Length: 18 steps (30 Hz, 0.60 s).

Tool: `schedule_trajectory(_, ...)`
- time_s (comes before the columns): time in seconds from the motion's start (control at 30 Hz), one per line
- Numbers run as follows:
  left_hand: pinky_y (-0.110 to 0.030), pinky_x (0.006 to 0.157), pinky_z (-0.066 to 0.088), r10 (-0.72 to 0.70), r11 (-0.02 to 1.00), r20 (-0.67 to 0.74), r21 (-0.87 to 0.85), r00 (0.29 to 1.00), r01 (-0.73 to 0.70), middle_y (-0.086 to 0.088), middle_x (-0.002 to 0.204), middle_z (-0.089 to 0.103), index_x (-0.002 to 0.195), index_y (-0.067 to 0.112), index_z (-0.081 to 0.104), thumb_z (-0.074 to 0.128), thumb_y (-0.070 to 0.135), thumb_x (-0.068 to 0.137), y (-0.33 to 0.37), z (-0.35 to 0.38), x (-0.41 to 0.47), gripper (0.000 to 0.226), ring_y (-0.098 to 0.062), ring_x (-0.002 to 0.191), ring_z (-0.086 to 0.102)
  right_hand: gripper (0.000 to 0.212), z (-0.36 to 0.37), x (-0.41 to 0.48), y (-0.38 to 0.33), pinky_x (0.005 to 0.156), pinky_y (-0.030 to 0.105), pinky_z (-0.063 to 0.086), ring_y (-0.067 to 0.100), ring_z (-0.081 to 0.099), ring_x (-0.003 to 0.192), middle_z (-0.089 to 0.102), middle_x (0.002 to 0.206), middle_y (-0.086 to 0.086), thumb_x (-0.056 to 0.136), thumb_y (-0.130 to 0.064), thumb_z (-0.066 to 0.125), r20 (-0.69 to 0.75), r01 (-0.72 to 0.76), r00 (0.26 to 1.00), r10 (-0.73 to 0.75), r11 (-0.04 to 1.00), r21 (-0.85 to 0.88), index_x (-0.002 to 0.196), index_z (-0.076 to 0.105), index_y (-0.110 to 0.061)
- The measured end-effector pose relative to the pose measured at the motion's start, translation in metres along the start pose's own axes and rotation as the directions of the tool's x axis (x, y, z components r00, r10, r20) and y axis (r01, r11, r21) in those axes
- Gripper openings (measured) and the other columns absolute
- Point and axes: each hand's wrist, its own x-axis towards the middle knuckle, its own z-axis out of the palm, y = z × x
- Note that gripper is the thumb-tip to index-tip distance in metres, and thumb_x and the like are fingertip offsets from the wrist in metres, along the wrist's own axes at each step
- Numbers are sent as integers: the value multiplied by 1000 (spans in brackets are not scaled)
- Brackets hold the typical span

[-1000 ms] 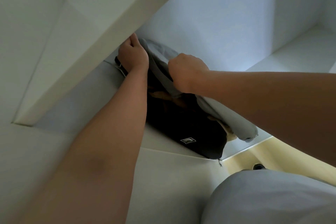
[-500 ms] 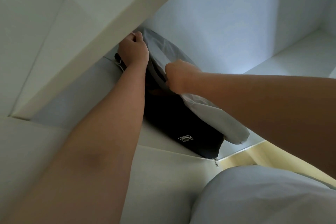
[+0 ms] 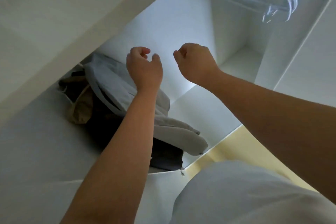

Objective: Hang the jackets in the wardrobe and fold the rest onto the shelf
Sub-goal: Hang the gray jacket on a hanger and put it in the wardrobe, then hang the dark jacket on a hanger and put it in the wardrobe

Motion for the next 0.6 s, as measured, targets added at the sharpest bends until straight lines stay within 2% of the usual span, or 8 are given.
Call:
schedule_trajectory(0.03, -18, 75, 51, -18, 1000, 140, 0, 990, 18, 8, 95, 62, 100, 22, 59, 71, 19, 86, 11, 15, -2, 19, -9, 88, 61, 31, -17, -2, 9, 65, 31, 48, 22, 63, 78, 68, 83, -2, 99, -37, 44, -58, -43, 997, 45, 998, 37, 89, 64, -15)
schedule_trajectory(0.1, -15, 71, 44, 3, 1000, 377, 13, 926, -8, 17, 86, 61, 98, 26, 61, 71, 25, 88, 34, 44, -9, 15, -2, 81, 60, 30, -50, -8, 28, 64, 32, 53, 22, 65, 76, 71, 82, -1, 97, -35, 47, -161, -118, 978, 135, 987, 111, 88, 67, -14)
schedule_trajectory(0.17, -18, 72, 45, 69, 998, 511, -44, 857, -54, 17, 81, 64, 90, 27, 64, 70, 26, 86, 60, 72, -20, 8, 1, 78, 61, 30, -82, -17, 51, 64, 31, 53, 21, 64, 75, 72, 82, 0, 96, -35, 50, -266, -169, 942, 205, 974, 150, 87, 68, -13)
schedule_trajectory(0.23, -24, 71, 51, 118, 989, 604, -145, 788, -38, 14, 79, 68, 81, 27, 66, 69, 26, 83, 87, 100, -33, 4, -7, 79, 67, 29, -111, -31, 76, 63, 29, 50, 20, 64, 75, 72, 81, -1, 96, -35, 52, -364, -229, 892, 269, 962, 149, 86, 68, -14)
schedule_trajectory(0.3, -29, 71, 51, 126, 977, 675, -211, 727, 27, 12, 77, 69, 78, 22, 67, 66, 26, 84, 112, 127, -47, 7, -15, 78, 69, 28, -135, -45, 101, 67, 32, 53, 22, 65, 78, 72, 82, 0, 96, -35, 52, -425, -295, 842, 332, 943, 152, 87, 70, -14)
schedule_trajectory(0.37, -30, 65, 46, 114, 965, 717, -244, 687, 94, 6, 72, 66, 76, 13, 66, 63, 25, 87, 132, 154, -58, 16, -17, 68, 64, 27, -152, -56, 123, 74, 37, 55, 24, 66, 82, 74, 84, 1, 96, -34, 52, -462, -350, 799, 386, 922, 165, 88, 71, -15)
schedule_trajectory(0.47, -26, 60, 42, 82, 948, 724, -269, 685, 172, 2, 71, 64, 76, 16, 62, 59, 25, 93, 151, 184, -67, 19, -14, 57, 61, 26, -166, -62, 142, 75, 37, 56, 23, 66, 81, 74, 83, -1, 95, -33, 52, -467, -388, 777, 423, 905, 174, 87, 71, -18)
schedule_trajectory(0.6, -29, 61, 44, 69, 940, 706, -283, 704, 192, 3, 69, 66, 75, 19, 62, 56, 28, 95, 162, 200, -62, 23, -16, 58, 62, 25, -173, -50, 150, 73, 35, 56, 22, 65, 79, 73, 81, -1, 94, -31, 52, -449, -397, 789, 419, 906, 148, 86, 71, -18)
